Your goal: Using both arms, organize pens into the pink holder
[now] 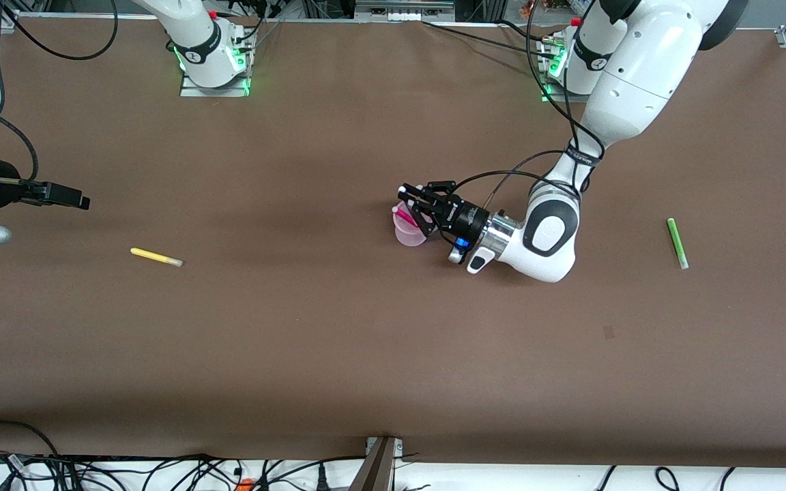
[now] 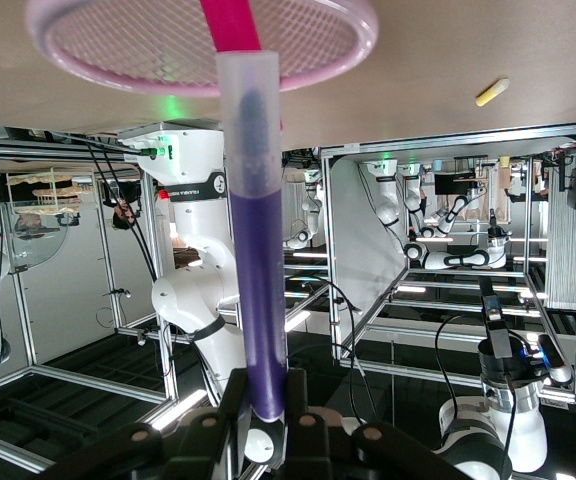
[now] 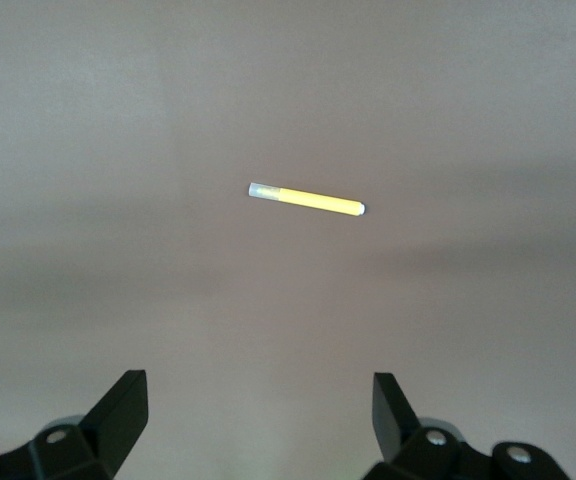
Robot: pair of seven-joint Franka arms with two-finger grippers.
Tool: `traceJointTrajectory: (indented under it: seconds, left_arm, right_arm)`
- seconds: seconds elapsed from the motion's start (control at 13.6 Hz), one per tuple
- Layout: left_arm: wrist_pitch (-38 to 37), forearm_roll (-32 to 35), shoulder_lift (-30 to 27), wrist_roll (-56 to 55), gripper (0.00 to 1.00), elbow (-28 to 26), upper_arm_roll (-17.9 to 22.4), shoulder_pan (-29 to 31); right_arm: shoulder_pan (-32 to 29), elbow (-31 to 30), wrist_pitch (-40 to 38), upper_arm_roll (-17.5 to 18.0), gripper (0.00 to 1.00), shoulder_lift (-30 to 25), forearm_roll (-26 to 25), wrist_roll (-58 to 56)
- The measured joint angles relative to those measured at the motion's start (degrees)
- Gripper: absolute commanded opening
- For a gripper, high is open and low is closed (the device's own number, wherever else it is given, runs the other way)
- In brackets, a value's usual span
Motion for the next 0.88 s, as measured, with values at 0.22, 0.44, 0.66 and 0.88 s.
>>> traceJointTrajectory:
  seconds: [0.22, 0.44, 0.66, 0.88]
  left_arm:
    - [-0.02, 0.00, 0.03, 1.33, 0.80, -0.51, -0.13, -0.45]
    - [-0.05, 0.00, 0.09, 4.31, 1.00, -2.07, -0.27, -0.95]
    - [-0.66, 0.00, -0.03, 4.99, 1.00, -2.40, -0.20, -0.54]
    - [-0.78, 4.10, -2.67, 5.14, 1.00, -1.57, 0.88, 0.49]
  right_arm:
    - [0.00, 1.27, 0.01, -0.02, 1.00, -0.02, -0.02, 0.06]
    - [-0.02, 1.83, 0.01, -0.04, 1.00, -0.03, -0.06, 0.07]
    - [-2.28, 2.43, 0.01, 1.77, 0.99, -0.05, -0.11, 0.21]
    - [-11.41, 3.51, 0.01, 11.31, 0.99, -0.11, -0.18, 1.99]
